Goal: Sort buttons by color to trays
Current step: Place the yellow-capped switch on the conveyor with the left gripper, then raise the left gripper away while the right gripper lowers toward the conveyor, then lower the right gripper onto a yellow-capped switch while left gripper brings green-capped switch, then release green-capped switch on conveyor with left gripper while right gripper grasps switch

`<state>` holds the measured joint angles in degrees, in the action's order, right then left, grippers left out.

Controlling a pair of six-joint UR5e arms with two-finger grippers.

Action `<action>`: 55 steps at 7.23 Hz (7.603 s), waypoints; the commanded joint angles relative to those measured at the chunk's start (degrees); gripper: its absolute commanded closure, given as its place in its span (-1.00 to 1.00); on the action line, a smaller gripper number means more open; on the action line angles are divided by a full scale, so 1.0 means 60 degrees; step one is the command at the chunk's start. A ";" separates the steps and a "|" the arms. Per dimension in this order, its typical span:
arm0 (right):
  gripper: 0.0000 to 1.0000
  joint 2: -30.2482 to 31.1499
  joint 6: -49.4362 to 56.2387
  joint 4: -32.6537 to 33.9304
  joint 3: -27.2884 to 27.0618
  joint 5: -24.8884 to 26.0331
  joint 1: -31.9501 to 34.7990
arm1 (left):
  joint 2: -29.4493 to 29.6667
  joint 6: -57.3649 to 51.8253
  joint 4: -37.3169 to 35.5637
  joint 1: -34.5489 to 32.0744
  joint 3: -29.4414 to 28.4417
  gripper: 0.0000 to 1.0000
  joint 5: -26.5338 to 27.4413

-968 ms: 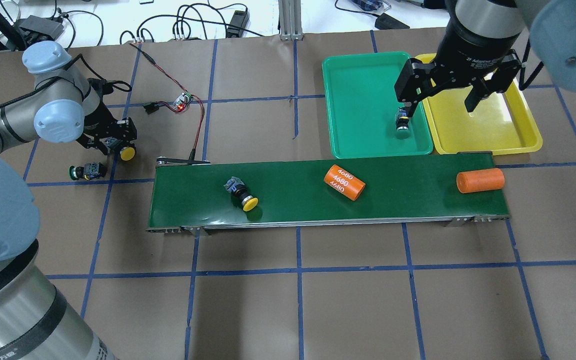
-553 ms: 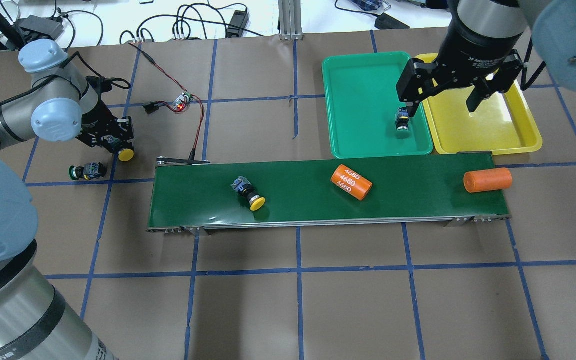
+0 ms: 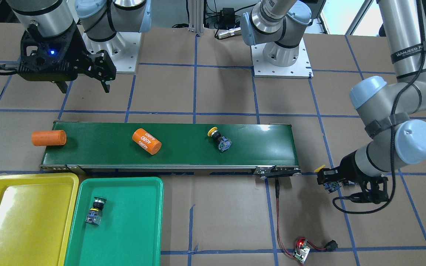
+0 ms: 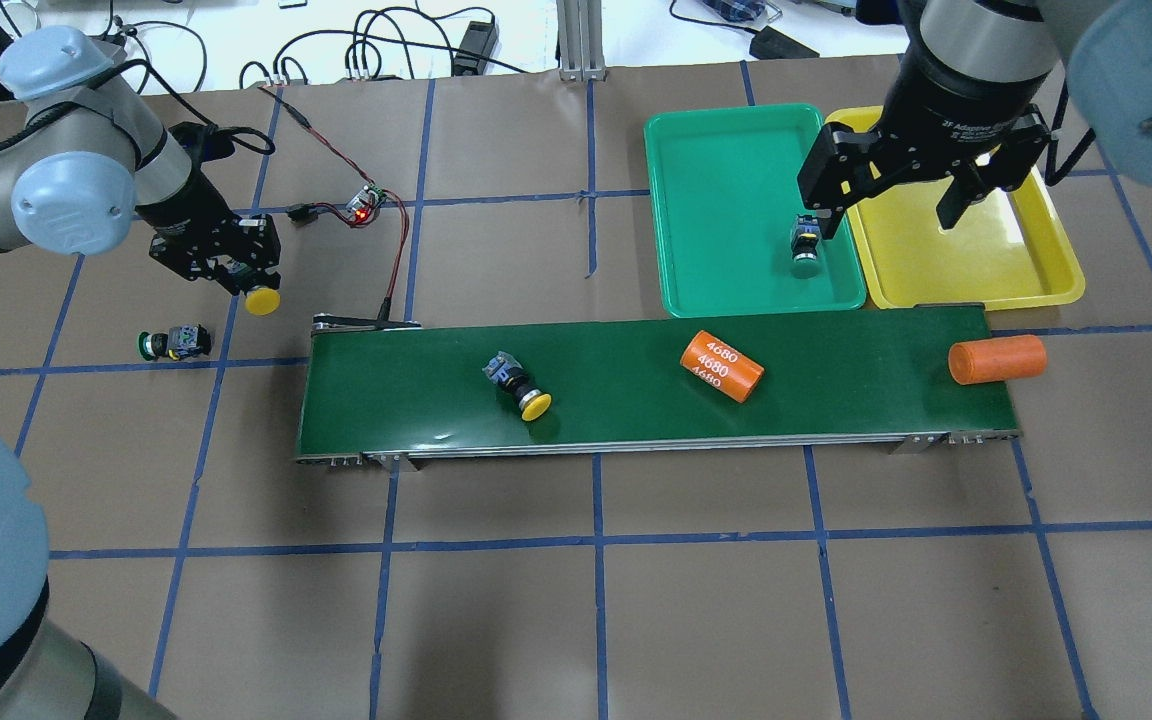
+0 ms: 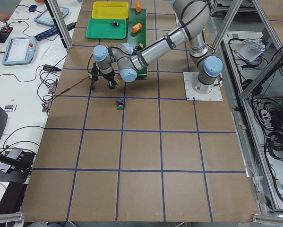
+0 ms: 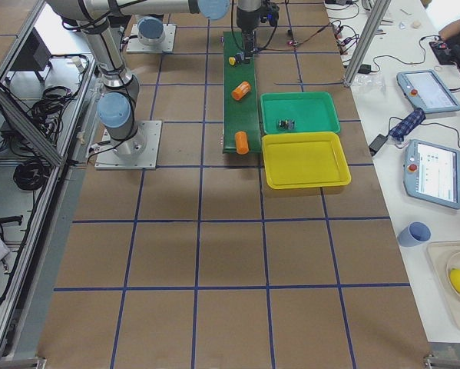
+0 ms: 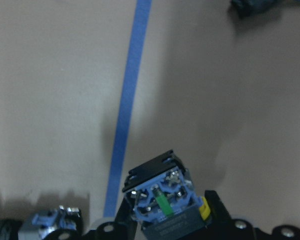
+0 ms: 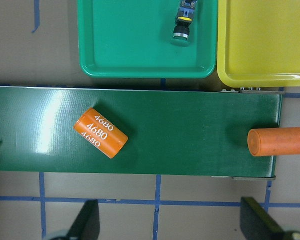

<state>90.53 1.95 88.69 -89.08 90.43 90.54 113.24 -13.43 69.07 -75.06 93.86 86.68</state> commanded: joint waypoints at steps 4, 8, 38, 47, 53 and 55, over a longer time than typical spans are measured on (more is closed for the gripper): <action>-1.00 0.0103 0.0437 -0.0001 -0.0066 -0.0071 -0.0485 | -0.1937 -0.5096 -0.0479 -0.1915 0.2094 0.92 0.0275; -1.00 0.0103 0.1356 -0.0001 -0.0080 -0.0071 -0.0952 | -0.2246 -1.0023 -0.2132 -0.2663 0.3103 0.90 0.0815; -0.88 -0.0747 0.2947 0.4935 -0.4621 0.0178 0.0262 | -0.0382 -1.3716 -0.3121 0.1704 0.2182 1.00 -0.0267; -0.84 -0.0819 0.4099 0.5462 -0.4973 0.0222 0.0553 | -0.2495 -0.9056 -0.3704 -0.2270 0.4554 -0.98 -0.0121; -0.60 -0.1479 0.4523 0.6268 -0.4885 0.0338 0.0731 | -0.3288 -0.7786 -0.0427 -0.2342 0.2204 -1.00 -0.0252; 0.62 -0.1494 0.4801 0.6268 -0.4885 0.0411 0.0701 | -0.3097 -0.6342 -0.0279 -0.2256 0.1440 -1.00 -0.0311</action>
<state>81.68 29.69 126.19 -118.38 92.56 94.85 94.02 -57.68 66.14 -89.03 105.73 84.97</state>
